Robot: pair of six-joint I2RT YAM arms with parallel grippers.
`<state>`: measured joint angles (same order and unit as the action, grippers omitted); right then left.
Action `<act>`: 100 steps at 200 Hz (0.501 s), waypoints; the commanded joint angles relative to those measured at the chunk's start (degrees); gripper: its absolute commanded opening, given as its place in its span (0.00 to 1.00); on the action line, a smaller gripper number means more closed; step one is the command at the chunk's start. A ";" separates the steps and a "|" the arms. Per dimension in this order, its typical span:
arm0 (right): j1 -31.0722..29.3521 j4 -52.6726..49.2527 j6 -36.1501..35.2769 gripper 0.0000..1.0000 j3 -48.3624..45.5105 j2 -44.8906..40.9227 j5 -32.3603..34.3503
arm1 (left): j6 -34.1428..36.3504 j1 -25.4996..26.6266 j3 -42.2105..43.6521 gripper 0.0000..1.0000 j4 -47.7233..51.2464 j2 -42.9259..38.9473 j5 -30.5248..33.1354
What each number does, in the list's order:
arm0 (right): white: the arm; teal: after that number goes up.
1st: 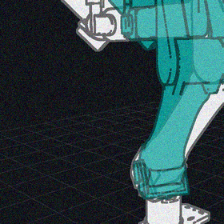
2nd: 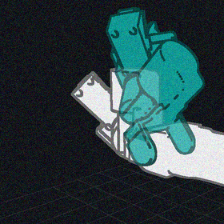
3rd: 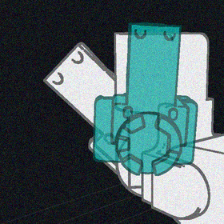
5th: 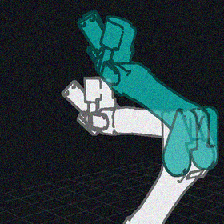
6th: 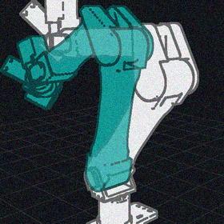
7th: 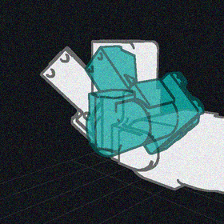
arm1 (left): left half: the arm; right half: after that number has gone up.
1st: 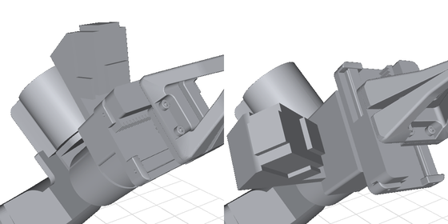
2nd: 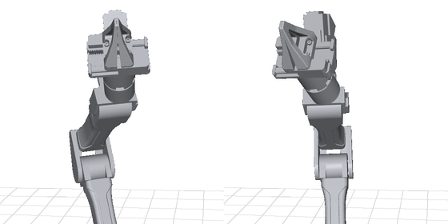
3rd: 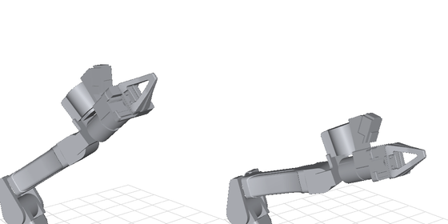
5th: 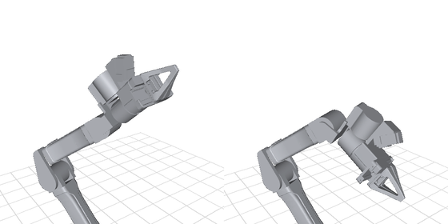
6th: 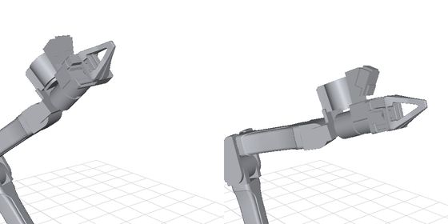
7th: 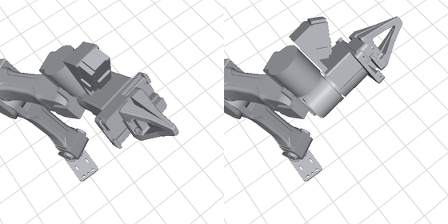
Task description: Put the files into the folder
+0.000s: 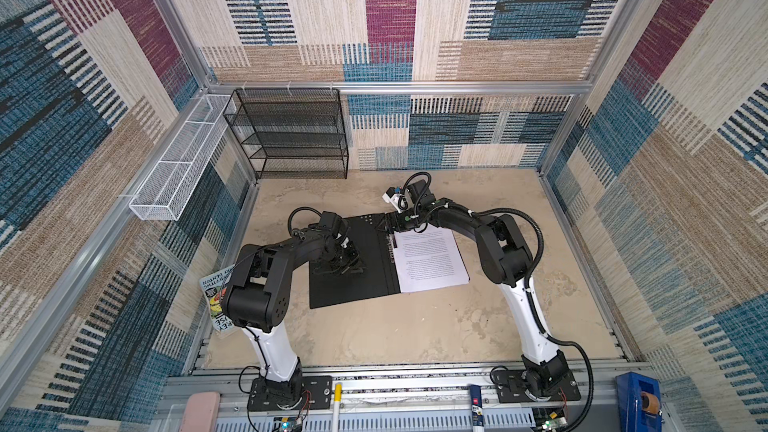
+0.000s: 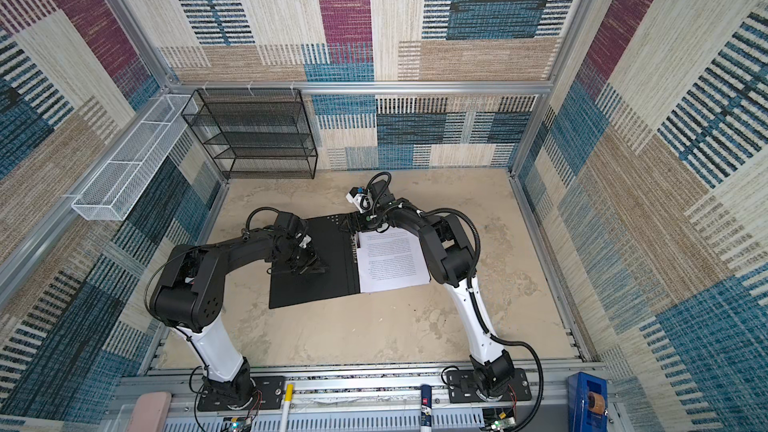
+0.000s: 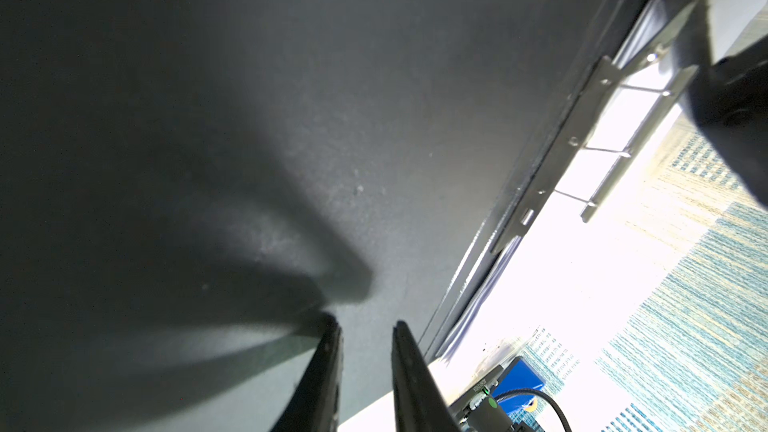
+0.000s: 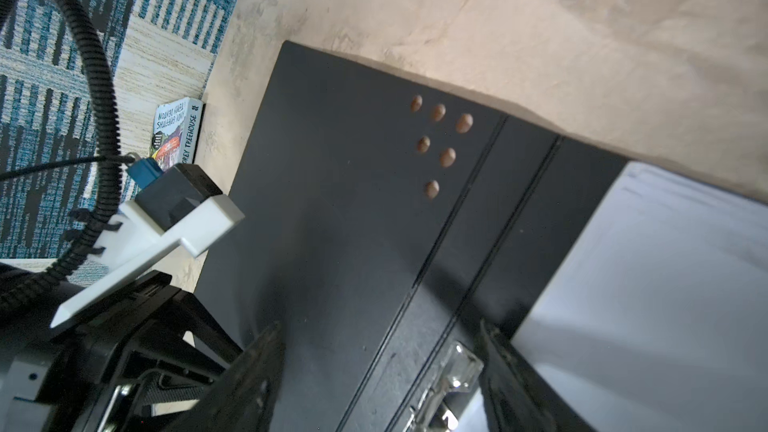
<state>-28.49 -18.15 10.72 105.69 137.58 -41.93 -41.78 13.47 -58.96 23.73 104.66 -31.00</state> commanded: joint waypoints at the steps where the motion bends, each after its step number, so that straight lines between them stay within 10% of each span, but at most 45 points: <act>1: -0.08 3.38 1.13 0.74 -0.18 -0.10 -3.24 | 1.43 0.00 0.86 0.24 3.59 1.11 7.46; 100: -0.99 6.59 0.61 0.73 -11.77 -11.52 -8.26 | 1.09 -0.43 1.05 0.24 2.40 1.43 6.80</act>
<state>-28.58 -14.59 11.75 97.06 130.74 -46.94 -41.78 13.17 -58.50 22.68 104.97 -32.16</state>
